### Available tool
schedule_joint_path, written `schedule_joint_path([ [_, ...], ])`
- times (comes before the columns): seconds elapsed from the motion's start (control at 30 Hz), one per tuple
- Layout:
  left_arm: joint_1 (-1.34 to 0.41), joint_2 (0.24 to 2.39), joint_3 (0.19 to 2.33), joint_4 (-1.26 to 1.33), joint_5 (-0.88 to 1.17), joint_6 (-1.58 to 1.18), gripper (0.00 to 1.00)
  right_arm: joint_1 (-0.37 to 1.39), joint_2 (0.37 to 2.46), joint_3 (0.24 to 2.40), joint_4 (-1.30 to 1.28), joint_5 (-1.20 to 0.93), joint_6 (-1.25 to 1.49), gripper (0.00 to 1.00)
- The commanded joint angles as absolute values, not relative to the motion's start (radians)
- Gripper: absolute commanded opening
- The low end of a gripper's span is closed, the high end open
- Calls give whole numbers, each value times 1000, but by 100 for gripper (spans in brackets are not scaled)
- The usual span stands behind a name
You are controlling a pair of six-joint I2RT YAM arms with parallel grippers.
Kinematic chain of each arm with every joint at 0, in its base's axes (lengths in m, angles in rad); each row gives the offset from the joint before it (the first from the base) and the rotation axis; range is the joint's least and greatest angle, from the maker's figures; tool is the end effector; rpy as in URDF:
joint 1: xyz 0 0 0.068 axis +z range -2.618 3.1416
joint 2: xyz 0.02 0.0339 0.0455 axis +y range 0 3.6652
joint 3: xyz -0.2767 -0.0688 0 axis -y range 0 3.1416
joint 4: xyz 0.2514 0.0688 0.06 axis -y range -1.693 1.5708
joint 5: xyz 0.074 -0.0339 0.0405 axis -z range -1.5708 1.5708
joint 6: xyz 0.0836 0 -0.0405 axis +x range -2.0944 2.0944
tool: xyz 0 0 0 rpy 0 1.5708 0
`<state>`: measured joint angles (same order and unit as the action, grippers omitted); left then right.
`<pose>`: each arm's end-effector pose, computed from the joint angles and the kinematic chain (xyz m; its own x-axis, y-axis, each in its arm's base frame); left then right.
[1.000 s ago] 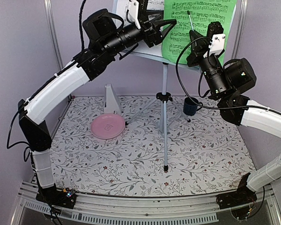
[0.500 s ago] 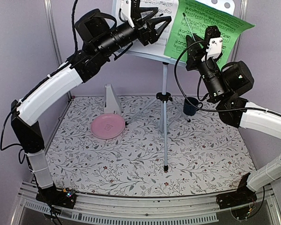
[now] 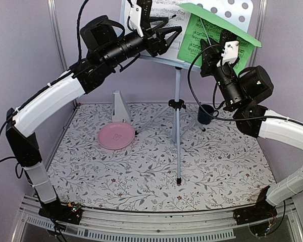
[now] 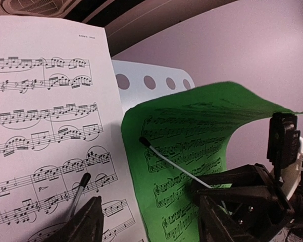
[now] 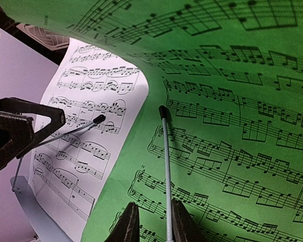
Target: Set up the instrument practice props
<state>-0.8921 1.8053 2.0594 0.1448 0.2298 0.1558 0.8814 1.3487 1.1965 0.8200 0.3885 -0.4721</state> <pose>0.2713 -0.3667 0.5643 0.3789 -0.2292 -0.8966 0.8411 0.4894 0.2304 0.2378 0.2387 0.4983 0.5895 0.0535 -0.8060 -0.2884 0.9460 -0.1482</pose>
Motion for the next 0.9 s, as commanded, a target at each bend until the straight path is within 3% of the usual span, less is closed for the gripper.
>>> schedule_joint_path([
  [0.0, -900, 1772, 2031, 127, 172, 136, 63, 885, 1339, 1203, 799, 396, -465, 24],
  [0.4, -899, 1774, 1956, 84, 128, 65, 58, 885, 1258, 1266, 717, 307, -388, 32],
  [0.87, -898, 1833, 2005, 65, 130, 14, 54, 881, 1221, 1318, 716, 353, -447, 38],
])
